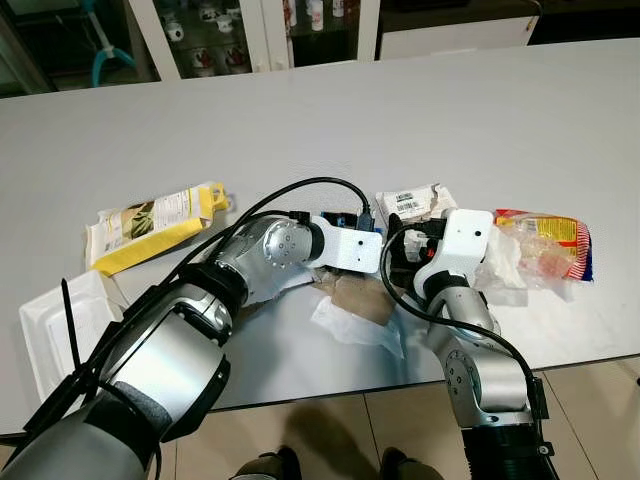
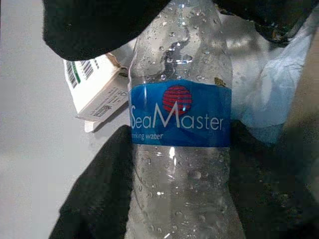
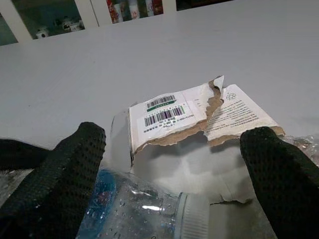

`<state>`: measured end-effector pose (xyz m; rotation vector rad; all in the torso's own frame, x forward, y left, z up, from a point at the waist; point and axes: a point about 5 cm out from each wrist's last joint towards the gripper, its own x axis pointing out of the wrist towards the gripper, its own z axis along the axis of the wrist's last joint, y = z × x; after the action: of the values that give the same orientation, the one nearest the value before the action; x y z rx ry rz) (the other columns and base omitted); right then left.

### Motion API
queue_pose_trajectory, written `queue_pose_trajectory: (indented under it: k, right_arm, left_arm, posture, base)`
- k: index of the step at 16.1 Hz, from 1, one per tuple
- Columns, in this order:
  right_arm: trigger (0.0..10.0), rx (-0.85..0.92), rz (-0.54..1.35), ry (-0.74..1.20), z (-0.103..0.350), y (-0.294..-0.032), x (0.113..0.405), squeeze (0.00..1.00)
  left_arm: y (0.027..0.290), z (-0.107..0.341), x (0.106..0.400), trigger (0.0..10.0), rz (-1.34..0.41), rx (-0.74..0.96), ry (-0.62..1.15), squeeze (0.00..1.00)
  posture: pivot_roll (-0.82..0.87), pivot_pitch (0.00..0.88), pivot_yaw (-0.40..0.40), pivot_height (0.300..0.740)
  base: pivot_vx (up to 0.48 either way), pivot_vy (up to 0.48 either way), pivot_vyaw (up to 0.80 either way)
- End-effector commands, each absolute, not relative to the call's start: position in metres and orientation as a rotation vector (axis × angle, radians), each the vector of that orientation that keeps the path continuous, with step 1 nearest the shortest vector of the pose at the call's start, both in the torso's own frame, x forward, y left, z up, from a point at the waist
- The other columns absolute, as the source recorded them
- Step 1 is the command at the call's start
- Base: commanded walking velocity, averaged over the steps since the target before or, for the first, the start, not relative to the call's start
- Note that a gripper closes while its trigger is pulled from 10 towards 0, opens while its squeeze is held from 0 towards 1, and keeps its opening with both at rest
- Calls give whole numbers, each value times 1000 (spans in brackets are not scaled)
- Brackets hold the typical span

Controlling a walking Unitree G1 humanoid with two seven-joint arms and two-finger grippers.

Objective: Picking trash to rubbish bin

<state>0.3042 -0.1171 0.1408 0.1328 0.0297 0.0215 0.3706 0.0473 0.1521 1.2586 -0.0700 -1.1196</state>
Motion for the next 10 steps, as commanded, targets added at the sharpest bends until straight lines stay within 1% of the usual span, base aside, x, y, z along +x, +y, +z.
queue_pose_trajectory:
  k: [1, 3, 4, 5, 6, 8, 9, 10]
  right_arm:
    - [10000, 138, 29, 33, 141, -116, 302, 0]
    - [10000, 135, 29, 35, 141, -117, 302, 0]
    - [10000, 135, 28, 35, 141, -117, 303, 0]
    - [10000, 134, 26, 32, 142, -118, 303, 0]
    - [10000, 134, 22, 30, 142, -119, 304, 0]
    - [10000, 128, 23, 26, 143, -121, 306, 0]
    - [10000, 127, 23, 25, 144, -122, 307, 0]
    - [10000, 122, 29, 22, 145, -122, 310, 0]
  left_arm:
    - [69, 105, 355, 0, -1224, 1301, 179, 0]
    - [70, 108, 359, 0, -1177, 1308, 155, 0]
    - [70, 110, 361, 3059, -1149, 1307, 139, 0]
    - [70, 124, 369, 10000, -1045, 1257, 74, 0]
    - [71, 139, 377, 10000, -959, 1193, 12, 0]
    - [85, 180, 391, 10000, -824, 1051, -110, 0]
    - [88, 188, 393, 10000, -801, 1030, -129, 0]
    - [107, 230, 402, 10000, -633, 978, -259, 0]
  posture:
    - [-60, 193, 76, 740]
    - [-60, 190, 73, 740]
    - [-63, 189, 73, 740]
    - [-66, 183, 70, 740]
    - [-65, 181, 65, 740]
    - [-62, 171, 52, 740]
    - [-62, 171, 52, 740]
    - [-47, 157, 40, 740]
  base:
    - [0, 0, 0]
    - [0, 0, 0]
    - [0, 0, 0]
    - [0, 0, 0]
    - [0, 0, 0]
    - [0, 0, 0]
    - [0, 0, 0]
    - [0, 0, 0]
